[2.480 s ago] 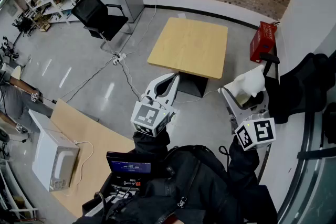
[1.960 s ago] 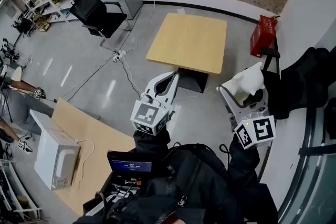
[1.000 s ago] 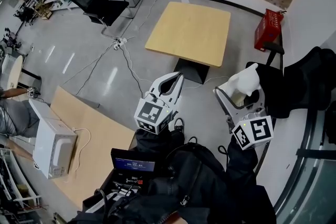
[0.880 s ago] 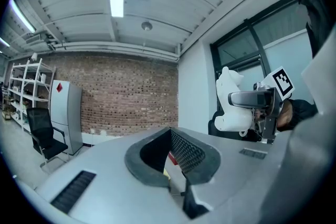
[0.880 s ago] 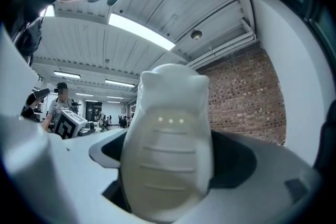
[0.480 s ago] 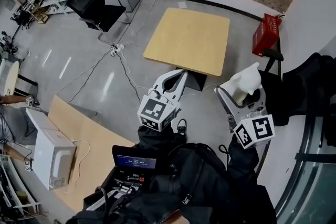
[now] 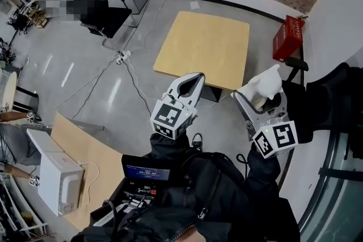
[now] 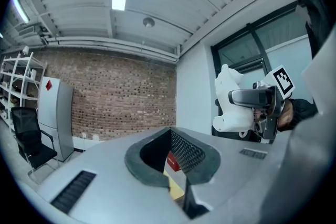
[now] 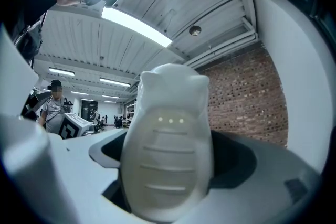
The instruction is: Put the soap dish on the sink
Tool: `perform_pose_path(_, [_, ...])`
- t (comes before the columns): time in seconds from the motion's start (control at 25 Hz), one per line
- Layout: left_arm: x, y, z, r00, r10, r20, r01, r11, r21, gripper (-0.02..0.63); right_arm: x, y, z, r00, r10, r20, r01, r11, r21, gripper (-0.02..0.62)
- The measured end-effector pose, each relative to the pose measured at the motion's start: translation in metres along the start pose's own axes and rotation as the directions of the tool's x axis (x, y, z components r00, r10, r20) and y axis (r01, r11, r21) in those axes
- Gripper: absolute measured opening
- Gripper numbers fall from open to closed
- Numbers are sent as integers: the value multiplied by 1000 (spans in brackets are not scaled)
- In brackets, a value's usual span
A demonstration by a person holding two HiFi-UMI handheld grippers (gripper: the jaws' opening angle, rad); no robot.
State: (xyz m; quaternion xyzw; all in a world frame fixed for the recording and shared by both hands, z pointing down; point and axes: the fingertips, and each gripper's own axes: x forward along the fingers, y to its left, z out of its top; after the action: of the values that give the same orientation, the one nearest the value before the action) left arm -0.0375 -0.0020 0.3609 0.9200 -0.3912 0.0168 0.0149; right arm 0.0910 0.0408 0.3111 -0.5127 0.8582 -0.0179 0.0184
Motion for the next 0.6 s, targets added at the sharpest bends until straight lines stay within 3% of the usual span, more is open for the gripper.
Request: perform_pose_path(0.6, [41,64,-9,998,-67,-12,66,998,-20,3,74,-8,-7,999,-40,-16,40,999,-4,489])
